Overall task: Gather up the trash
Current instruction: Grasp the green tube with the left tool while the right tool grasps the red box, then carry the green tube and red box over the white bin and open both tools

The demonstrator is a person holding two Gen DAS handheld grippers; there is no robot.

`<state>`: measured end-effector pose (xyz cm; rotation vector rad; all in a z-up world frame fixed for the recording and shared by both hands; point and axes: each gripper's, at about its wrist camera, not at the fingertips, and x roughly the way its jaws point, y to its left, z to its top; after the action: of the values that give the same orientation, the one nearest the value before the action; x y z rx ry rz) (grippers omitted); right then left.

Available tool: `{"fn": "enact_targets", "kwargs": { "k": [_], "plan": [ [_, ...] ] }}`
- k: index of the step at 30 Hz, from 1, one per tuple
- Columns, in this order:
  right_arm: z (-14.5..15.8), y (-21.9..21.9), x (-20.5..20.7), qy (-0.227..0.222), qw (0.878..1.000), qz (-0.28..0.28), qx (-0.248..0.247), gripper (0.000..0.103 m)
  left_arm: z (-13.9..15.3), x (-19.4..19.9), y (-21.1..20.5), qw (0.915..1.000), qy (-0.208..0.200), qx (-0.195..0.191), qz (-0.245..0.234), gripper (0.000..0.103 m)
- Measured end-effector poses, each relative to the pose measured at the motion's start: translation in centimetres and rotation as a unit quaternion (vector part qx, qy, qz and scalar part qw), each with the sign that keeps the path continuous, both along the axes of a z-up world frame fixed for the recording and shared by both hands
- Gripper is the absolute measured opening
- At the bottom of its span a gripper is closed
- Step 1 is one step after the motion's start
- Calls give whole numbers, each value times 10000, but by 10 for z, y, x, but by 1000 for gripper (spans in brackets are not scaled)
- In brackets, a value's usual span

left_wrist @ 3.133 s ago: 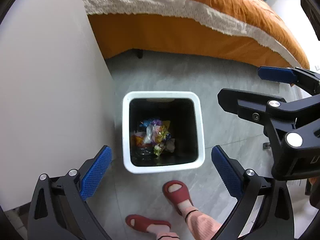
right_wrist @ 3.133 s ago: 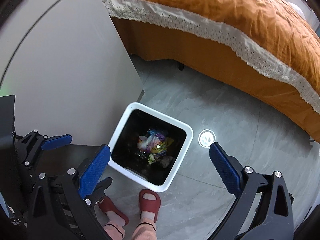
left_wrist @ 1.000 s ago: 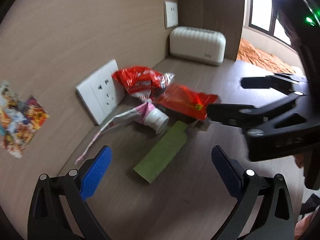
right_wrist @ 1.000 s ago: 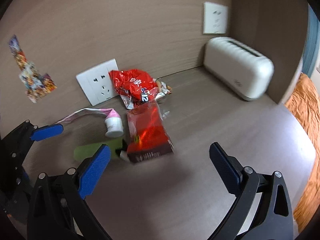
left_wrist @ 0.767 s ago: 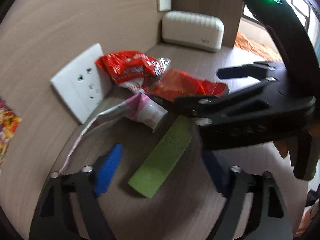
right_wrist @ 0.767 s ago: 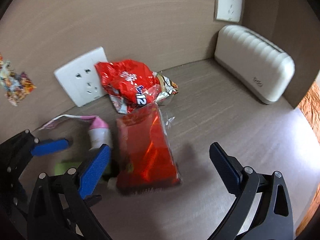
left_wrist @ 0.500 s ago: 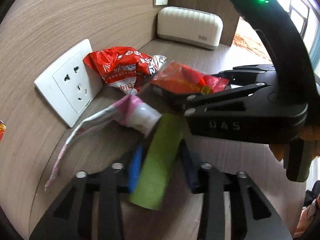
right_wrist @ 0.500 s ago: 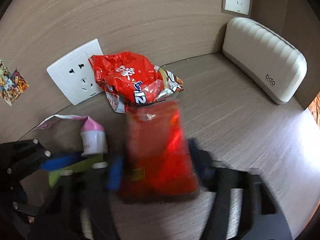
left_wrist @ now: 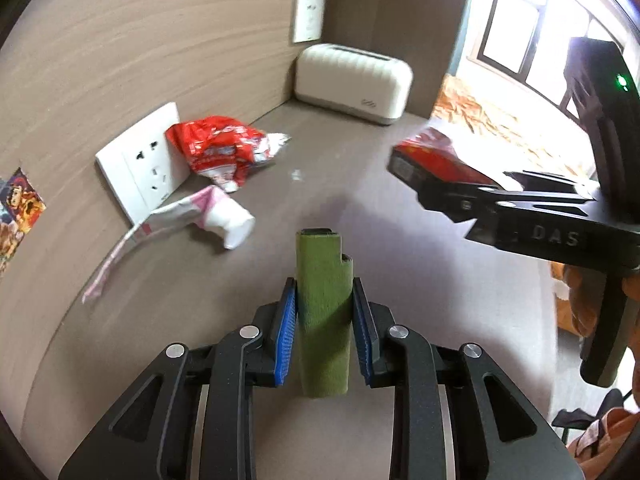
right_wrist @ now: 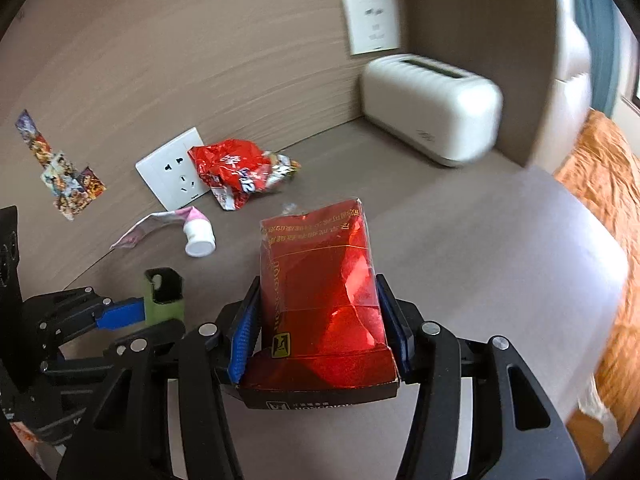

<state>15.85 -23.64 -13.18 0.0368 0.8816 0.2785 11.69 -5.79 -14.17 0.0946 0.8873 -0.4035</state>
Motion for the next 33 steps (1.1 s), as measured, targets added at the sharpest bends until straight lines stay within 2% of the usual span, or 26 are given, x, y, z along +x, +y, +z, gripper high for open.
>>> {"fn": "enact_targets", "kwargs": {
  "k": [9,14,18,26,33],
  "plan": [
    [19,-66,-74,-183,9976,-662,-50,55,25,-42,-49,9989,-139,-222,-384,25],
    [24,-114,-109,-228,9927,-1183,-105,55,40,-60,-100,9945,-217,-278,-984,25],
    [22,-152,-135,-195,9867,-1612,-102,55,42,-78,-146,9872,-220,-231,-1563,25],
    [6,-223,-173,56,9733,-2292,-95,55,19,-115,-246,9647,44,-124,-2632,25],
    [-27,-269,-185,415,9643,-2617,-48,55,-22,-127,-314,9510,359,48,-3070,25]
  ]
}}
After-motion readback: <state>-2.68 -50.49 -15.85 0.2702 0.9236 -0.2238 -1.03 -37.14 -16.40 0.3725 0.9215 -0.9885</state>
